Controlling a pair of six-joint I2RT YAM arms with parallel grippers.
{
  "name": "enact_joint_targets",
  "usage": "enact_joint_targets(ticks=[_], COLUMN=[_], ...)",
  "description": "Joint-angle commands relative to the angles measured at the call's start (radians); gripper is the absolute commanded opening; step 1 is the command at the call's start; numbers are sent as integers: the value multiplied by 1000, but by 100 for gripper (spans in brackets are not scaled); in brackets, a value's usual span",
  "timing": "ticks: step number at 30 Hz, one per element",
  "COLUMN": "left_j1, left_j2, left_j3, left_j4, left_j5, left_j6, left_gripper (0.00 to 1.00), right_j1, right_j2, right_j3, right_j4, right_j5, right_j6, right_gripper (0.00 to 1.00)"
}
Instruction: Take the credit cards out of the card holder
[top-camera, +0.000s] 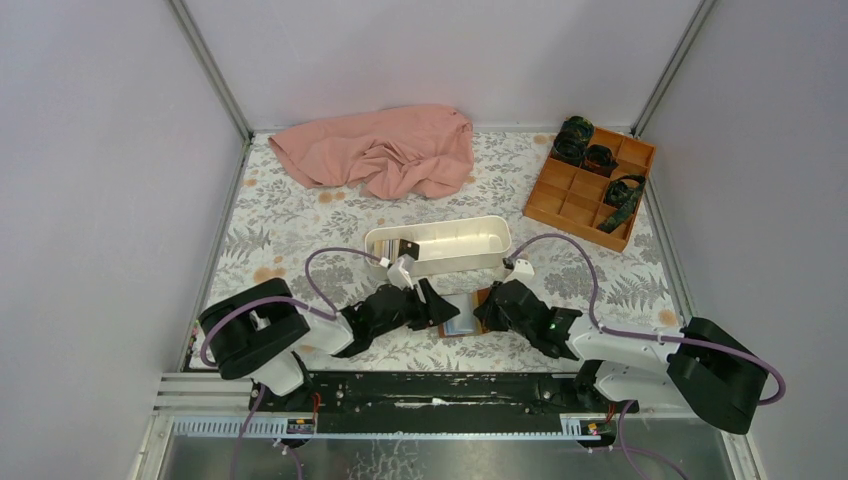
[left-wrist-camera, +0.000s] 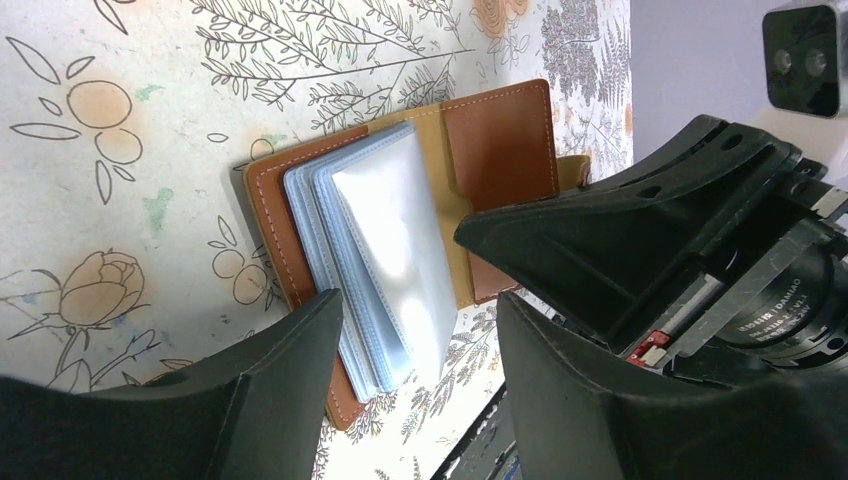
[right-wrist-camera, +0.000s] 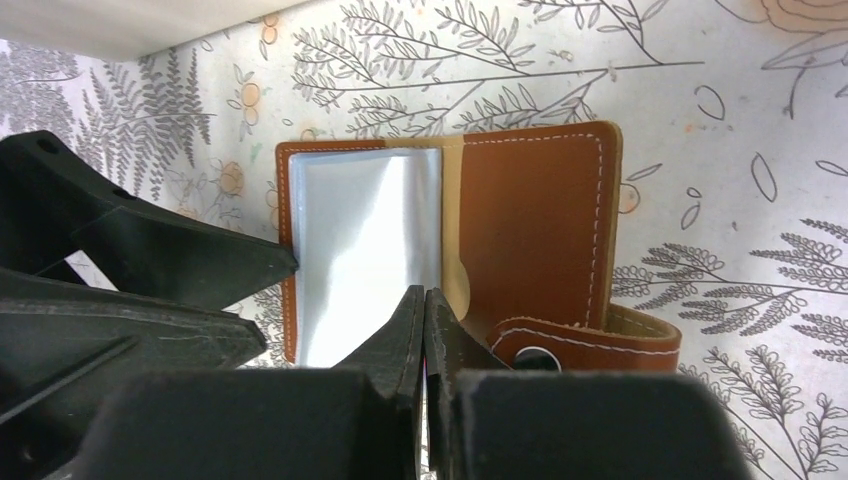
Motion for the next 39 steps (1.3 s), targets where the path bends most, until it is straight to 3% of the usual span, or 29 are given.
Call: enact_joint_targets(ticks=[1,26,39], left_j1=[-3,-10,-66], left_j2=[22,118,105], left_j3=[32,137,211], left_j4=[-29,127,63], left_j5=[-21,125,119], left_j6=[11,-22,10], left_gripper=[66,66,65], right_j1=[4,5,4], right_j2=[6,45,69], right_j3=[-9,-115,-131], right_j4=[5,127,177], right_j5=[23,-28,-40], right_j6=[17,68,56], right_gripper=[0,0,0])
